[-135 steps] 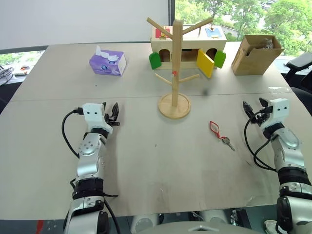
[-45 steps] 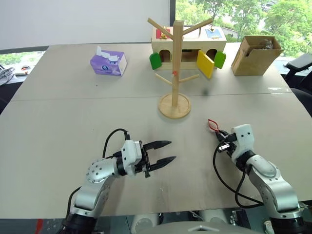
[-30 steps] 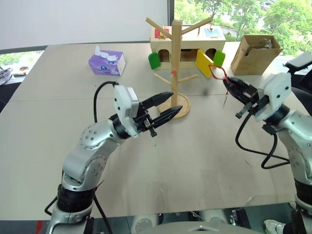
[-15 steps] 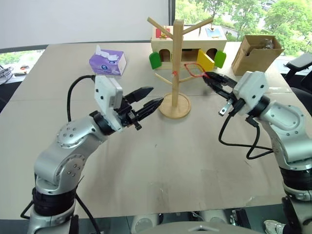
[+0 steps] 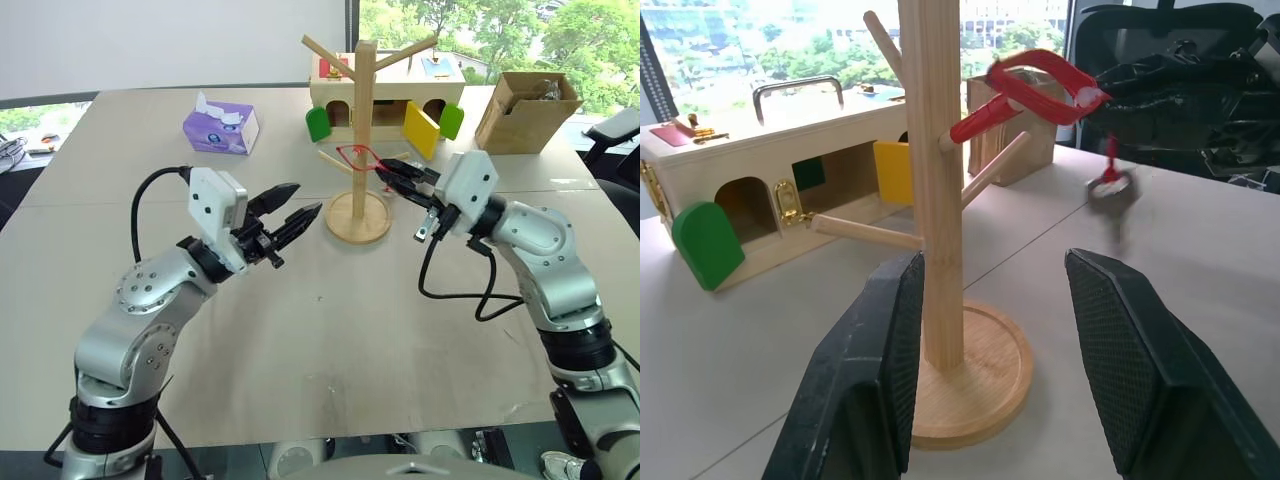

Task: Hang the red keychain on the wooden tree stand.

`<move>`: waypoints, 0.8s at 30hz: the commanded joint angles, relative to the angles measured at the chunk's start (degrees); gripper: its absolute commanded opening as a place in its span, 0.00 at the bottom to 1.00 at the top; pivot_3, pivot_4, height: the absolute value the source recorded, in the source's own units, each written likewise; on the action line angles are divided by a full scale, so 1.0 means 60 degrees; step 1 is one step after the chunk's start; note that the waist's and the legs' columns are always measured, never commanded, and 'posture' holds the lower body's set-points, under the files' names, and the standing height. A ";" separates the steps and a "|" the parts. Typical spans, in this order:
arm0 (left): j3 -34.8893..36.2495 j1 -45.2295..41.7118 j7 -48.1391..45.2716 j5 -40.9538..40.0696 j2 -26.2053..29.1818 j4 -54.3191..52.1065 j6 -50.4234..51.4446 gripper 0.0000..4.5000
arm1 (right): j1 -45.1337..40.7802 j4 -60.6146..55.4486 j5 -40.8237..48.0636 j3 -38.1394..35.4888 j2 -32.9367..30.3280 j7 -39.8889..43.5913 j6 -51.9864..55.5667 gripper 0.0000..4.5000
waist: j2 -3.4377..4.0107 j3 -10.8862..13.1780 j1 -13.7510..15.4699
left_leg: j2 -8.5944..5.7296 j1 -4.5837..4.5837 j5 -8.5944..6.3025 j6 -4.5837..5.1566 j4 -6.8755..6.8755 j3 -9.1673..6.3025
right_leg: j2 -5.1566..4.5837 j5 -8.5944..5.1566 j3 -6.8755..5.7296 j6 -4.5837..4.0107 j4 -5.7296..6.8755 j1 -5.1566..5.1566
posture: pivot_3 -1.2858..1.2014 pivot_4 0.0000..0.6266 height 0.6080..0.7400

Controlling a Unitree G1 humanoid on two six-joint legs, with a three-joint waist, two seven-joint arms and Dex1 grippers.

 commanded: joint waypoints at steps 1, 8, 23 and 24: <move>0.0138 -0.0006 0.0021 0.0107 -0.0068 -0.0194 -0.0272 0.51 | -0.0294 0.0107 -0.0117 0.0019 0.0190 -0.0050 -0.0346 0.00 | 0.0000 0.0000 0.0002 | 0.0000 0.0000 0.0000 0.0000 0.0000 0.0001 | 0.0000 0.0000 0.0001 0.0000 0.0000 0.0000 | 0.52 0.24 1.00; 0.0144 0.0000 0.0026 0.0223 -0.0137 -0.0248 -0.0293 0.51 | -0.0448 0.0966 -0.0379 0.0065 0.0529 -0.0113 -0.0660 0.00 | 0.0000 0.0000 -0.0002 | 0.0000 0.0000 0.0000 0.0000 0.0000 0.0001 | -0.0001 0.0001 0.0001 -0.0001 0.0000 0.0000 | 0.52 0.24 1.00; 0.0017 -0.0211 0.0396 0.0428 -0.0473 -0.0095 -0.0197 0.51 | -0.0244 0.1832 -0.0153 -0.0781 0.1078 -0.0936 -0.0870 0.98 | 0.0001 0.0000 -0.0004 | 0.0002 0.0000 0.0000 -0.0001 0.0000 0.0001 | -0.0002 0.0001 0.0001 -0.0001 0.0003 0.0000 | 0.52 0.24 1.00; -0.0013 -0.0263 0.0600 0.0573 -0.0589 0.0003 -0.0199 0.51 | -0.0080 0.1794 -0.0020 -0.0982 0.1034 -0.1031 -0.0660 0.98 | 0.0000 0.0000 0.0009 | 0.0002 0.0000 0.0000 -0.0001 0.0000 0.0001 | -0.0002 0.0002 0.0001 -0.0001 0.0003 0.0000 | 0.52 0.24 1.00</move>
